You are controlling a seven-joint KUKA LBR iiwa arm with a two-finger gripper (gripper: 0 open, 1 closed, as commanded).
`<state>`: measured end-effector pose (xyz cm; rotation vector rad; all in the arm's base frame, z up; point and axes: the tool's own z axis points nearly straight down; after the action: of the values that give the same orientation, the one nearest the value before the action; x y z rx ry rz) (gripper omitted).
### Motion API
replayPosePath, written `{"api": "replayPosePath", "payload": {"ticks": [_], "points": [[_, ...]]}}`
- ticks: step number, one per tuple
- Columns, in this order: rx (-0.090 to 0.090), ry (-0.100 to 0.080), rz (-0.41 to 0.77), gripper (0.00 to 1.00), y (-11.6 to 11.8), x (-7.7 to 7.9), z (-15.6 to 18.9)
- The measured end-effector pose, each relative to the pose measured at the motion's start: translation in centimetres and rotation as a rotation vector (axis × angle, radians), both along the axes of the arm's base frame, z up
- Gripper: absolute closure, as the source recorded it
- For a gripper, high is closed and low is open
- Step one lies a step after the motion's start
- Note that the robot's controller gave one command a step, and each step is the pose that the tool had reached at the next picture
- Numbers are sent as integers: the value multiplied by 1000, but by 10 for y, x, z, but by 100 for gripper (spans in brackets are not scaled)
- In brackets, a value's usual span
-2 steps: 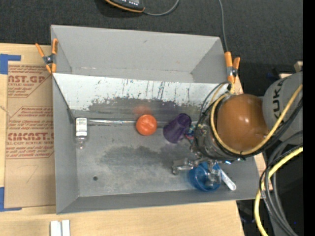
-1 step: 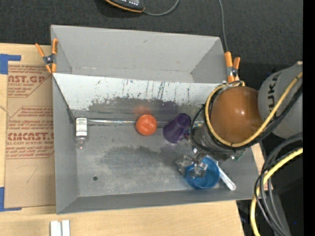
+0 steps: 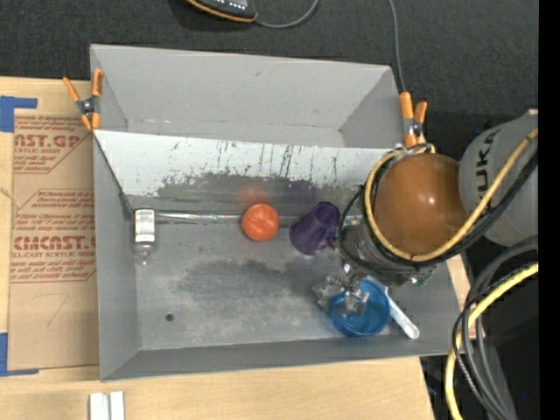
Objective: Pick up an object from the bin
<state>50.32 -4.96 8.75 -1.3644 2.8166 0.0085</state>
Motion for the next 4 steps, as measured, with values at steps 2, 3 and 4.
{"api": "replayPosePath", "payload": {"ticks": [2, 3, 4], "points": [[4, 1, -39, 100, 0, 0, 47], [1, -12, -63, 100, -24, 18, 80], [1, -13, -64, 100, -23, 18, 79]]}}
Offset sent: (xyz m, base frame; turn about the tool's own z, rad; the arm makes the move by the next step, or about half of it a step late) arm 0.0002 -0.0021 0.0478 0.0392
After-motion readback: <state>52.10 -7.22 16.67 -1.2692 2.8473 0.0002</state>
